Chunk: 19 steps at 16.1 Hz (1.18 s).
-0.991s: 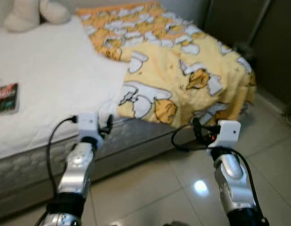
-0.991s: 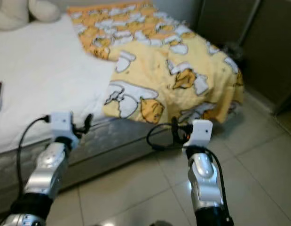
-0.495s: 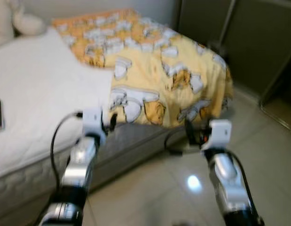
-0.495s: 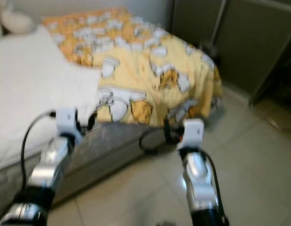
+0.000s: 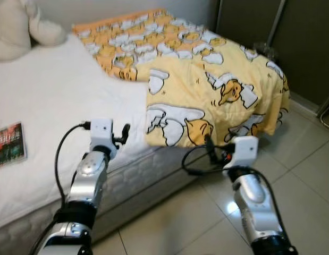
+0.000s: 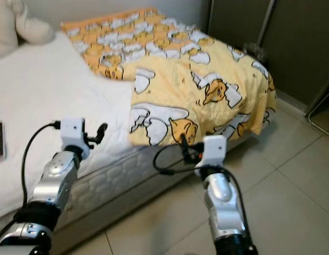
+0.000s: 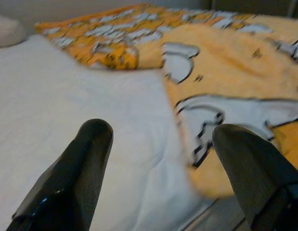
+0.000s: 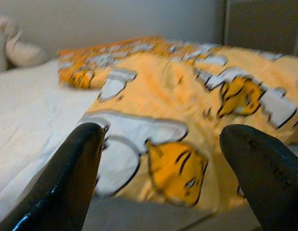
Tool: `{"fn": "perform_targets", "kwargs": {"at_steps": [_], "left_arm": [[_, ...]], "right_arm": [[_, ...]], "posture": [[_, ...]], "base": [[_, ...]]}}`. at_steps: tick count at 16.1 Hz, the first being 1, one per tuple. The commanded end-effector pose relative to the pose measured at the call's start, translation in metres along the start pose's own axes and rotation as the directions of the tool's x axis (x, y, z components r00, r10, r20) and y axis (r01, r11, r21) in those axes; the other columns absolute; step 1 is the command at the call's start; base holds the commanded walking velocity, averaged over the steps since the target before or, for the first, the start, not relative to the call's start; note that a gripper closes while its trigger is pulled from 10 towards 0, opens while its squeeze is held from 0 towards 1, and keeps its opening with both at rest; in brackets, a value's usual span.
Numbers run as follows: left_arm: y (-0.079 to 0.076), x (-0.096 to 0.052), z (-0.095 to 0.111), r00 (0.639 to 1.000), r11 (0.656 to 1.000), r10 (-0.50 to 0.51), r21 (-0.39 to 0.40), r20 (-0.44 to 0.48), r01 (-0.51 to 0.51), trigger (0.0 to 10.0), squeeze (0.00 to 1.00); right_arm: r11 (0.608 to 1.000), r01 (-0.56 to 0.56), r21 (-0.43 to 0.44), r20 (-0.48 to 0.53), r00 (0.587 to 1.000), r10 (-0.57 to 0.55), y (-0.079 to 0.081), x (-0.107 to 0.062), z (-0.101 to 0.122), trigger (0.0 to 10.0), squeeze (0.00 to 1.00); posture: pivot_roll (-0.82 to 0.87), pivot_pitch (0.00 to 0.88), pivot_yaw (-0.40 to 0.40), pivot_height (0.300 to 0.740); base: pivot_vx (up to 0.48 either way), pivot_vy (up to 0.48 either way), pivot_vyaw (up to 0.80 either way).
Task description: Clean up the room
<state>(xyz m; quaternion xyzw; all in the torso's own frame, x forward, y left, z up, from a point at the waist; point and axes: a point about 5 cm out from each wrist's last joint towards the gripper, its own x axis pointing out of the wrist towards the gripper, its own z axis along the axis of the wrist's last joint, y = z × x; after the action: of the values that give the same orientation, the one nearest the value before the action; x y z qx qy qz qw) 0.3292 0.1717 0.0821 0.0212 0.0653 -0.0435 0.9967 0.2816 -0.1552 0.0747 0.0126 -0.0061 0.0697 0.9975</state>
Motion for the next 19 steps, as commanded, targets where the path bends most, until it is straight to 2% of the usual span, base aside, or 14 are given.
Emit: {"fn": "perform_targets", "kwargs": {"at_steps": [1,5,7,11,12,15,17,18,19], "left_arm": [[-0.009,0.003,0.002,0.999,0.999,-0.037,-0.006,0.008,0.038,10.0,0.00],[-0.012,0.001,-0.002,0.998,0.998,-0.067,-0.003,0.000,0.067,10.0,0.00],[-0.014,0.000,-0.005,0.997,0.997,-0.072,0.015,-0.012,0.072,10.0,0.00],[-0.005,0.002,-0.009,0.999,1.000,-0.022,0.011,-0.042,0.022,10.0,0.00],[-0.002,0.005,-0.010,0.998,1.000,-0.022,0.007,-0.063,0.023,10.0,0.00],[-0.008,0.014,-0.018,0.986,0.999,-0.036,0.004,-0.161,0.037,10.0,0.00],[-0.015,0.019,-0.026,0.962,0.998,-0.057,-0.041,-0.267,0.048,10.0,0.00],[-0.017,0.018,-0.032,0.944,0.995,-0.080,-0.084,-0.319,0.056,10.0,0.00],[-0.017,0.014,-0.040,0.926,0.990,-0.104,-0.130,-0.362,0.060,10.0,0.00]], "right_arm": [[1.000,0.018,-0.002,0.014,1.000,-0.018,-0.006,0.000,0.004,10.0,0.00],[1.000,0.011,-0.004,0.004,1.000,-0.011,-0.003,-0.002,0.002,10.0,0.00],[1.000,0.018,-0.012,-0.022,1.000,-0.019,-0.005,-0.005,-0.002,10.0,0.00],[0.999,0.036,-0.011,-0.016,0.999,-0.036,-0.007,-0.013,-0.003,10.0,0.00],[0.999,0.038,-0.020,-0.025,0.999,-0.039,-0.007,-0.016,-0.003,10.0,0.00],[1.000,0.015,-0.027,-0.035,0.999,-0.016,-0.006,-0.019,-0.003,10.0,0.00],[0.999,-0.009,-0.040,-0.028,1.000,0.008,-0.005,-0.020,0.003,10.0,0.00],[0.999,-0.004,-0.039,-0.028,1.000,0.003,-0.006,-0.022,0.005,10.0,0.00],[0.999,-0.006,-0.038,-0.030,1.000,0.004,-0.006,-0.027,0.007,10.0,0.00]], "posture": [[-0.15,0.000,0.084,0.740],[-0.15,0.000,0.084,0.740],[-0.15,0.000,0.087,0.740],[-0.16,0.000,0.093,0.740],[-0.16,0.000,0.082,0.740],[-0.17,0.000,0.048,0.740],[-0.19,0.000,0.037,0.740],[-0.20,0.000,0.038,0.740],[-0.21,0.037,0.039,0.740]], "base": [[0.480,0.000,0.00],[0.480,0.000,0.00],[0.480,0.000,-0.71],[0.000,0.000,-0.51],[0.000,0.000,0.00],[0.000,0.000,0.00],[0.000,0.000,0.00],[0.000,0.000,0.00],[0.000,0.000,0.00]]}}
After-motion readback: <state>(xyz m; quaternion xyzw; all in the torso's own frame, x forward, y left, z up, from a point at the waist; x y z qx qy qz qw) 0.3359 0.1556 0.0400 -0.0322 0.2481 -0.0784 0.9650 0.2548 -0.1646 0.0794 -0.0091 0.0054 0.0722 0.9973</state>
